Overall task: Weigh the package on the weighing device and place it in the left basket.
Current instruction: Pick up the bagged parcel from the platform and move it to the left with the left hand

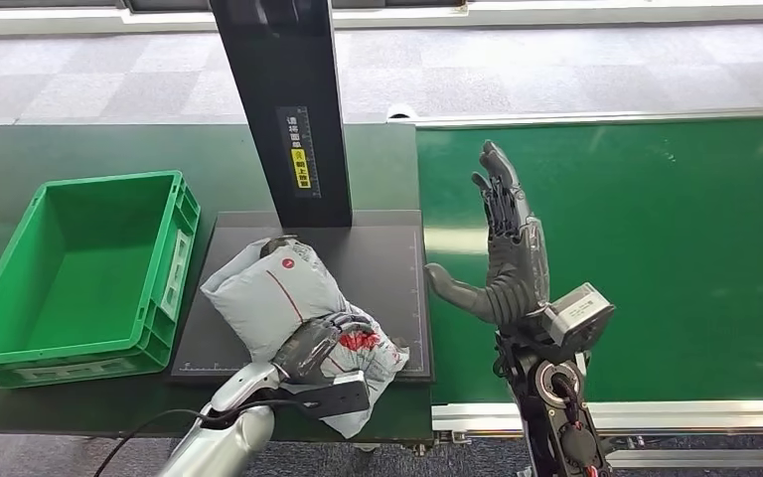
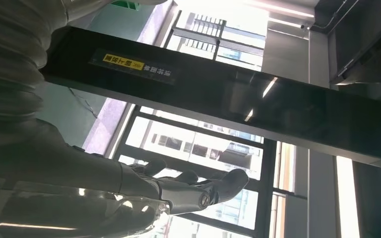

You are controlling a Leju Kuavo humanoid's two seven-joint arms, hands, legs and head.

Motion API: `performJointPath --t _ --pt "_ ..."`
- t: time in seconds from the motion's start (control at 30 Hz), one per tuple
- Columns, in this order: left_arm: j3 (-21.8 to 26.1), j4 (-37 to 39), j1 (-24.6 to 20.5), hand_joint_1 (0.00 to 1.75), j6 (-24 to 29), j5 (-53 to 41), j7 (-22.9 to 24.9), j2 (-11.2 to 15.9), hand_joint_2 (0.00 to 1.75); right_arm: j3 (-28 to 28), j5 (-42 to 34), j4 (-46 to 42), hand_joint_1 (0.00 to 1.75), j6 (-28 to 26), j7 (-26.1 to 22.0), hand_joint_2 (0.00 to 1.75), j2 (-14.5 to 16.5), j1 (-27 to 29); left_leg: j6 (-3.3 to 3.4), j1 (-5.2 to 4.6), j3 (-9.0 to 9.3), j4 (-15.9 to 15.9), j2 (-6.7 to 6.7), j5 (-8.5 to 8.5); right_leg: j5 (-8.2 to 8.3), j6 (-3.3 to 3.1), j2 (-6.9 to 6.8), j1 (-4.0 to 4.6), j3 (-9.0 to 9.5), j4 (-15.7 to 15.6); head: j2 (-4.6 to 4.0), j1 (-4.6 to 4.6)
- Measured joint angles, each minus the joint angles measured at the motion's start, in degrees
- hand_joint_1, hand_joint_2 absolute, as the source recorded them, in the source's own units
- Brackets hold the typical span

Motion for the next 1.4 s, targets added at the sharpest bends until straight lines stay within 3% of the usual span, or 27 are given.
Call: performJointPath --t 0.13,0.23,0.5,0.63,0.83,1.03,1.17,1.4 --pt "-1.26 3.53 -2.50 1.75 1.19 1.32 -1.61 0.11 1.75 -0.30 1.29 -1.18 0.00 -1.25 0.09 1.75 0.28 -0.22 0.07 -0.09 0.52 -0.01 0.10 -0.10 -0.03 0.03 0.04 -0.07 0.65 -0.02 0.00 0.01" --pt "-1.53 3.71 -3.12 1.75 4.10 4.99 -4.85 0.28 1.75 -0.32 2.31 -2.77 0.00 -2.07 0.34 1.75 0.83 -0.64 0.04 -0.10 -0.17 0.04 0.33 0.34 0.54 -0.06 0.22 -0.07 0.01 0.01 0.00 0.00" --pt "-1.17 -1.72 -0.13 1.75 6.34 13.98 -8.22 1.46 1.75 -1.06 3.20 -4.06 0.00 -2.79 0.55 1.75 0.93 0.94 -0.13 -0.04 -1.30 0.09 0.55 0.73 0.92 -0.10 0.48 0.01 -1.26 0.07 0.00 -0.03" --pt "0.09 -11.26 3.25 1.75 6.20 20.90 -9.35 2.45 1.75 -1.84 3.94 -4.23 0.00 -3.30 0.42 1.75 0.83 2.17 -0.16 -0.02 -1.64 0.09 0.70 0.71 0.91 -0.11 0.57 0.02 -1.62 0.07 0.00 -0.02" --pt "3.74 -32.82 8.24 1.75 5.84 28.70 -12.10 4.03 1.75 -2.90 4.50 -4.69 0.00 -4.40 -0.32 1.75 0.41 4.09 -0.17 -0.02 -1.83 0.09 0.72 0.67 0.90 -0.12 0.58 0.02 -1.81 0.07 0.00 -0.02" --pt "7.61 -49.78 11.94 1.75 12.93 29.65 -15.44 4.88 1.75 -3.70 5.02 -5.47 0.00 -4.98 -1.39 1.75 0.19 6.10 -0.18 0.00 -1.86 0.08 0.73 0.62 0.84 -0.12 0.60 0.03 -1.86 0.07 0.00 -0.03" --pt "9.12 -55.24 13.28 1.75 14.22 29.58 -15.76 5.25 1.75 -3.86 5.07 -5.91 0.00 -5.01 -1.49 1.75 0.12 6.81 -0.18 0.00 -1.86 0.08 0.73 0.62 0.82 -0.12 0.60 0.03 -1.85 0.07 0.00 -0.02" --pt "9.81 -58.37 13.98 1.75 14.66 29.58 -15.82 5.50 1.75 -4.09 5.08 -6.19 0.00 -5.02 -1.51 1.75 0.11 7.12 -0.18 0.00 -1.86 0.08 0.73 0.62 0.82 -0.12 0.60 0.03 -1.85 0.07 0.00 -0.02"
